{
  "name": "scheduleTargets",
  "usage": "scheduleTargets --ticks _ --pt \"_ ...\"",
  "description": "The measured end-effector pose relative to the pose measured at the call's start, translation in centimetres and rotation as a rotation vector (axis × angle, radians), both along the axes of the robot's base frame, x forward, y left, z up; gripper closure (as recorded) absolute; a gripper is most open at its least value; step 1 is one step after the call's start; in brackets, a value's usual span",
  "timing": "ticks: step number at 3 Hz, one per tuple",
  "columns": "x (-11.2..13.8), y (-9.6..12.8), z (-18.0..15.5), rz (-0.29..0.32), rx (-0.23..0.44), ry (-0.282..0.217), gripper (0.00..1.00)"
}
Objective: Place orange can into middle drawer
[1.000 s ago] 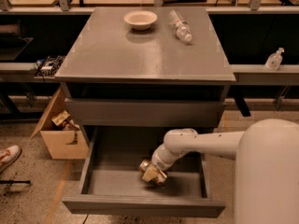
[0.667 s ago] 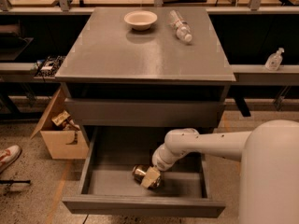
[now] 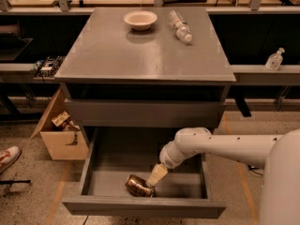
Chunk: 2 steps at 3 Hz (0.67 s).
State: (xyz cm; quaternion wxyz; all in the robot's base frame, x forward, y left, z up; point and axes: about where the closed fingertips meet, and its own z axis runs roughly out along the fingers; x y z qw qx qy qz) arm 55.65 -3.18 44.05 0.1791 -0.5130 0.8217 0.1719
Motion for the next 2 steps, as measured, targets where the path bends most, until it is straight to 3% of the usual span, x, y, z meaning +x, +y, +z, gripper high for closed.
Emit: scheduleTargets --ticks 1,2 --pt "-0.2 -2.9 3.2 -0.062 0.026 -0.065 0.00" --pt "-1.4 -7.5 6.8 -0.158 0.043 -0.131 0.00"
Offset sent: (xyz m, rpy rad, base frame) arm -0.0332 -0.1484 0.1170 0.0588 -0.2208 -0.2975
